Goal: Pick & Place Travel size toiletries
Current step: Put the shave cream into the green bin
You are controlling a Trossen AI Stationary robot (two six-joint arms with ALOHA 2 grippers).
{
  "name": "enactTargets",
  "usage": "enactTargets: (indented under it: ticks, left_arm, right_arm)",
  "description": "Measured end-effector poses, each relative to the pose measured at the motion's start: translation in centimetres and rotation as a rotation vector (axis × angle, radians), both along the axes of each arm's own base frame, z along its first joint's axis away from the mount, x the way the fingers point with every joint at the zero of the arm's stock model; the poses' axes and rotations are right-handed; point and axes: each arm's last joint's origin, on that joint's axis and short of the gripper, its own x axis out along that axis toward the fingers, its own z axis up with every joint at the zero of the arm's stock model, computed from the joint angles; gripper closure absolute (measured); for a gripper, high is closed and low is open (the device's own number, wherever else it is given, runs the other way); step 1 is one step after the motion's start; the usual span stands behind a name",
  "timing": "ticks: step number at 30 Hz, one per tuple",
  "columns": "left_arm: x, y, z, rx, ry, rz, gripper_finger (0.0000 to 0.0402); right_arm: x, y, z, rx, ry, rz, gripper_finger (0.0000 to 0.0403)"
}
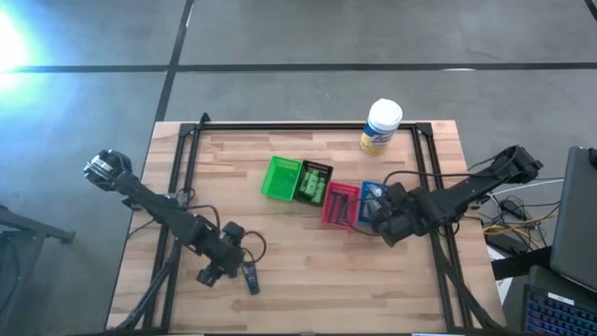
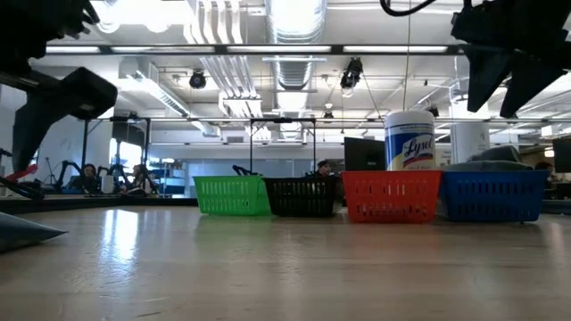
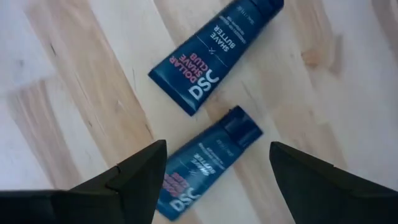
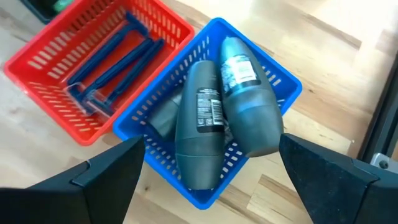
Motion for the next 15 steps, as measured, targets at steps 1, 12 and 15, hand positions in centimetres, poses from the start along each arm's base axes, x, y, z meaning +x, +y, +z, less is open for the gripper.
enactTargets:
  ticks: [1, 12, 15]
  left_arm:
    - [0.0, 0.0, -0.1, 0.015, -0.008, -0.026, 0.0113]
    - [0.7, -0.8, -3.2, 0.188, 0.008, -0.467, 0.0113]
    - [0.9, -1.0, -4.1, 0.208, 0.035, -0.501, 0.0113]
  right_arm:
    - [0.0, 0.0, 0.1, 0.0, -0.001, 0.008, 0.0035]
    - [0.2, 0.1, 0.4, 0.01, 0.003, 0.029, 0.0035]
    - [0.1, 0.1, 0.4, 0.01, 0.003, 0.029, 0.0035]
